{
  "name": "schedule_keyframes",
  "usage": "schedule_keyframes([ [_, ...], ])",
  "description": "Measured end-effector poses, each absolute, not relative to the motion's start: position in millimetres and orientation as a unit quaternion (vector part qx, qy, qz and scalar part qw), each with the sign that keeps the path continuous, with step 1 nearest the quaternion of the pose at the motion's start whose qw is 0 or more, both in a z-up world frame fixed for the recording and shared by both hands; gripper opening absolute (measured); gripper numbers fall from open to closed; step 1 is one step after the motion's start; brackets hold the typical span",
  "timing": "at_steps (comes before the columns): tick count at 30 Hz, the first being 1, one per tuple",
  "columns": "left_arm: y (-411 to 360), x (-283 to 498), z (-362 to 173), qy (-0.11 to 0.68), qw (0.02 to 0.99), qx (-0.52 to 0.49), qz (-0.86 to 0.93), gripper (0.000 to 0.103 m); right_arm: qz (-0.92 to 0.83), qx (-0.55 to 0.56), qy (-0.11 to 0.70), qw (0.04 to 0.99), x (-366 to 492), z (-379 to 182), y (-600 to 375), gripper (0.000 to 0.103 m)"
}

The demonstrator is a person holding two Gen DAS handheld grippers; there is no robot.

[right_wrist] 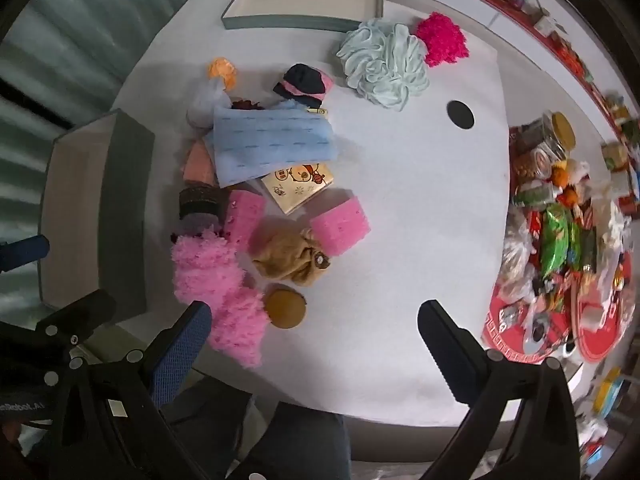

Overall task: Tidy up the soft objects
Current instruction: 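Move both tools toward the pile of soft items on the table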

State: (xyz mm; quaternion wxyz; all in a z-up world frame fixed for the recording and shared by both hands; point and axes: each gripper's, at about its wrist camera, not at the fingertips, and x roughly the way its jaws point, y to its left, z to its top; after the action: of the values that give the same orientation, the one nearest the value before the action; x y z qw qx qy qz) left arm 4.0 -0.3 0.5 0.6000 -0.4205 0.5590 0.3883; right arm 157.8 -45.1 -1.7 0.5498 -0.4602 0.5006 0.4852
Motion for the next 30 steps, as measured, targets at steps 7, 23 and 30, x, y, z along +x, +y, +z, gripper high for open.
schedule_keyframes([
  [7, -3.8, 9.9, -5.6, 0.548, 0.572, -0.449, 0.414, 0.103, 0.506, -0.468, 0.501, 0.524, 178.0, -16.2, -47.2, 0.103],
  [23, -25.4, 21.1, -28.1, 0.533, 0.527, -0.498, 0.435, 0.103, 0.536, -0.478, 0.504, 0.480, 198.9, -28.0, -49.4, 0.103],
  [30, -29.2, 19.0, -23.5, 0.529, 0.516, -0.505, 0.446, 0.103, 0.549, -0.483, 0.486, 0.479, 198.6, -22.4, -44.7, 0.103],
])
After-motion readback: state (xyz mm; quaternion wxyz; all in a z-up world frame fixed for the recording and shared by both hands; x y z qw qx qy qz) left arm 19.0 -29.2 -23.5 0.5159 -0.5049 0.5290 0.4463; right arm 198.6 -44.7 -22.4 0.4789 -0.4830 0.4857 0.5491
